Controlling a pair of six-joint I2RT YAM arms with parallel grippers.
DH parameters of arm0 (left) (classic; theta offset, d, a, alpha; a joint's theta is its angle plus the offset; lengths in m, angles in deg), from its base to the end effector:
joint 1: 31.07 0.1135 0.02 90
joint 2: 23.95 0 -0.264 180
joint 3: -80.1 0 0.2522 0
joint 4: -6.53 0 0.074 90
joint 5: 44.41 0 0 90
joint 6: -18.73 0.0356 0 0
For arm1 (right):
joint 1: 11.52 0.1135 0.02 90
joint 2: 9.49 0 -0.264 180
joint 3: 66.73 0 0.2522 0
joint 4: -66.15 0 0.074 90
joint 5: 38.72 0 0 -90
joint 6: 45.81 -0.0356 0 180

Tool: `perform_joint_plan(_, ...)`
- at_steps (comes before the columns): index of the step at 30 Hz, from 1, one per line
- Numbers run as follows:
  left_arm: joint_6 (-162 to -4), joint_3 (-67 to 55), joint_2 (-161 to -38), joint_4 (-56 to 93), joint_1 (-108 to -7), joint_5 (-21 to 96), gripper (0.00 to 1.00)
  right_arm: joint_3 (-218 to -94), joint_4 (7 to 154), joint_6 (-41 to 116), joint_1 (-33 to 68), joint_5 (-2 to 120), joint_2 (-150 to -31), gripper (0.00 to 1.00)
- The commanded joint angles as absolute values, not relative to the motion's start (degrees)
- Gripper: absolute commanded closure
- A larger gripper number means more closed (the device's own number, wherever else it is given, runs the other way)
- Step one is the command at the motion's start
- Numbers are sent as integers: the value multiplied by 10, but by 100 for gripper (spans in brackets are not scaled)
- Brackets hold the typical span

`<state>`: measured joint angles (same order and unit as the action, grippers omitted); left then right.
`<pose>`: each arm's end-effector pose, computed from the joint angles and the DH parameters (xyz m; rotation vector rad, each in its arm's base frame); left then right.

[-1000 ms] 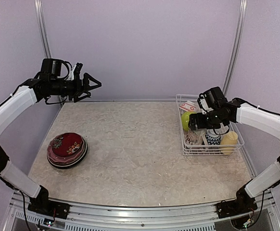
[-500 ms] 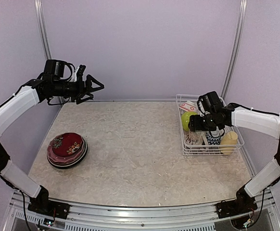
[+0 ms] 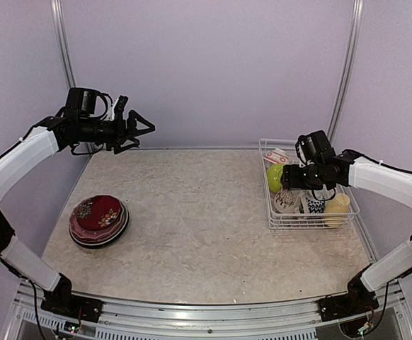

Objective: Unload the mixed dishes from the dish rack
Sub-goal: Grab the cup from the dish rack, then pass from the right arm to the left

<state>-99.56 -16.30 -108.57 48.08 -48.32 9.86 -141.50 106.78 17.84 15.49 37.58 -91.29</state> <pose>0.3104 -0.1181 0.3767 0.1929 2.1740 -1.1192 0.2763 0.1314 0.2637 0.0968 2.3757 0.1581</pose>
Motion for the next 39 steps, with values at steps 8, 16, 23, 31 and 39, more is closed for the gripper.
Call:
perform_joint_plan(8, -995, -158, -1089, 475, -498, 94, 1, -1462, 1049, 144, 156, 367, -842, 100)
perform_joint_plan(16, -993, -161, -1098, 479, -504, 92, 1, -1437, 1010, 106, 79, 532, -815, 100)
perform_joint_plan(23, -999, -163, -1113, 479, -507, 79, 1, -1405, 988, 84, 4, 649, -787, 100)
perform_joint_plan(31, -1021, -145, -1125, 447, -509, 48, 1, -1345, 924, 33, -50, 763, -743, 100)
perform_joint_plan(39, -1082, -119, -1131, 382, -516, 4, 2, -1324, 882, -16, -79, 825, -710, 100)
